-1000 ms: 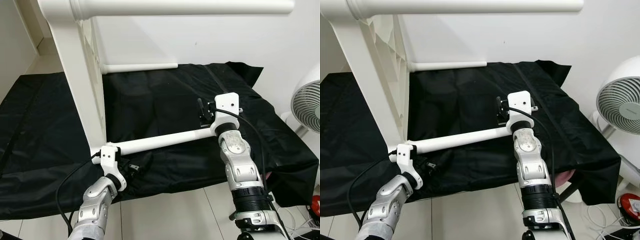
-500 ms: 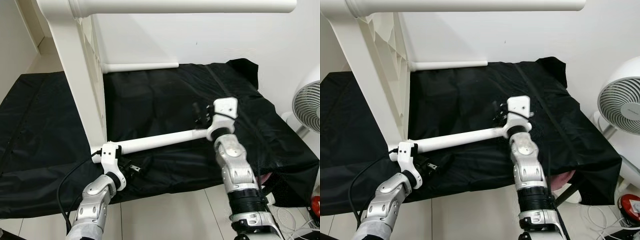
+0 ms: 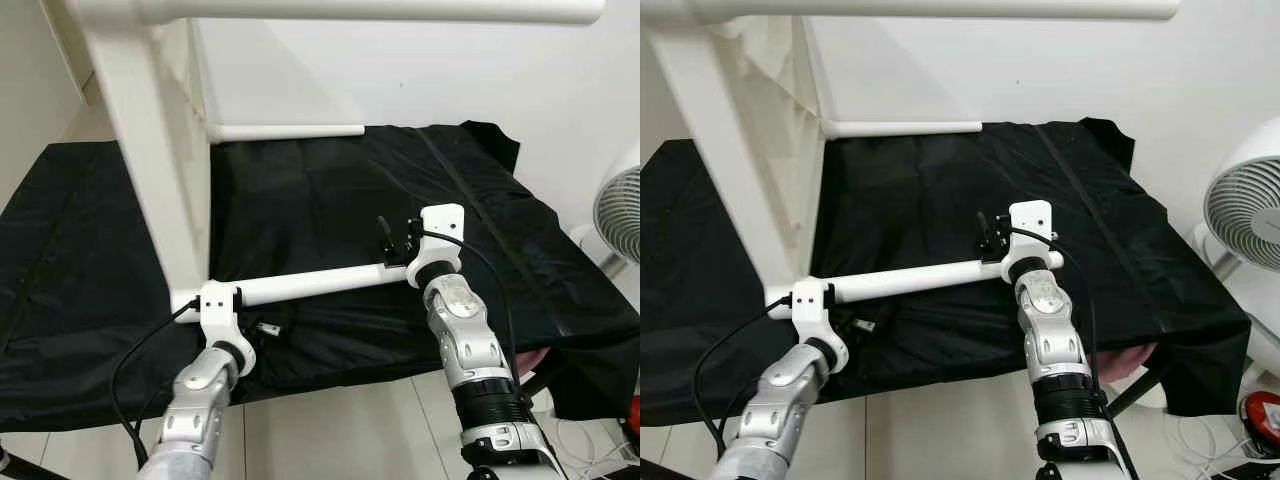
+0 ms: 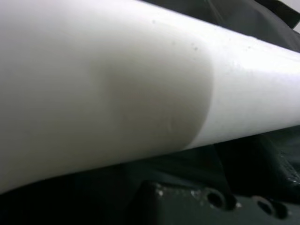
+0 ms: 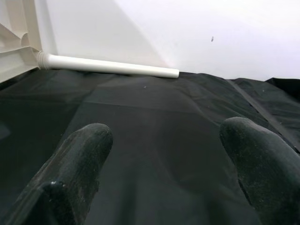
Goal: Building children table
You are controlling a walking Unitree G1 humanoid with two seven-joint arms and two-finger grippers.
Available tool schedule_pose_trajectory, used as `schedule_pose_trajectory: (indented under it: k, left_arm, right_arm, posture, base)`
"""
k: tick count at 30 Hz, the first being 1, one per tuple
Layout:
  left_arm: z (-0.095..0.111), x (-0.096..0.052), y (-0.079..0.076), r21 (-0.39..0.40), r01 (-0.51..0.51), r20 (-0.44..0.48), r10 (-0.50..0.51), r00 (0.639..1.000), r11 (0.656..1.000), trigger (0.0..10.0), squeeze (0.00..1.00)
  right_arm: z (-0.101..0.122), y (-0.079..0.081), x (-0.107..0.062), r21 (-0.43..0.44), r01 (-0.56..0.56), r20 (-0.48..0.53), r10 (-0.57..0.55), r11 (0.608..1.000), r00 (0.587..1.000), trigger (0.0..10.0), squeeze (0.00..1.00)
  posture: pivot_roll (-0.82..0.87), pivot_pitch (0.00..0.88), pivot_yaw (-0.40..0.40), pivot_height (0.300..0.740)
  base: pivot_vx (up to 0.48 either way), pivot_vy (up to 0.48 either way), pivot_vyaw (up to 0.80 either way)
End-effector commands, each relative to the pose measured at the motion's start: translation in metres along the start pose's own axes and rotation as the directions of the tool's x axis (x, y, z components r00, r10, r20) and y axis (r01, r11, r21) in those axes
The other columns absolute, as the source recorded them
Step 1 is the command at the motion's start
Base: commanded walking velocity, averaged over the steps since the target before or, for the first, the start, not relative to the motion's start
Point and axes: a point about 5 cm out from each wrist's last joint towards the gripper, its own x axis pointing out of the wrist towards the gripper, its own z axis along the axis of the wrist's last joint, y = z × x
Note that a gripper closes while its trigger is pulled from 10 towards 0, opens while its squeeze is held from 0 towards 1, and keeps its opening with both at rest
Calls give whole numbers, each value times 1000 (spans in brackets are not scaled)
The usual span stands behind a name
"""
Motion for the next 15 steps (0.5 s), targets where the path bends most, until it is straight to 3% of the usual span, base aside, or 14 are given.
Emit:
schedule_pose_trajectory:
  k: [1, 9, 10, 15]
  left_arm:
    - [136, -41, -72, 579, 479, 234, -697, 677, 660, 10000, 0]
    - [137, -42, -72, 566, 466, 251, -681, 688, 680, 10000, 0]
    - [138, -43, -73, 555, 461, 260, -670, 695, 693, 10000, 0]
    - [137, -46, -75, 545, 452, 267, -657, 705, 706, 10000, 0]
  right_arm:
    - [-1, 2, 3, 7, -13, 1, 13, 1000, 1000, 10000, 0]
    - [-2, 3, 6, 11, -26, 2, 26, 1000, 1000, 10000, 0]
    - [-2, 5, 8, 12, -34, 3, 34, 999, 999, 10000, 0]
    - [-1, 7, 11, 14, -42, 8, 42, 999, 999, 10000, 0]
  posture:
    - [90, 0, 0, 740]
    - [96, 0, 0, 740]
    - [102, 108, -106, 740]
    - [105, 110, -104, 740]
  base:
    - [0, 0, 0]
    - [0, 0, 0]
    - [0, 0, 0]
    - [0, 0, 0]
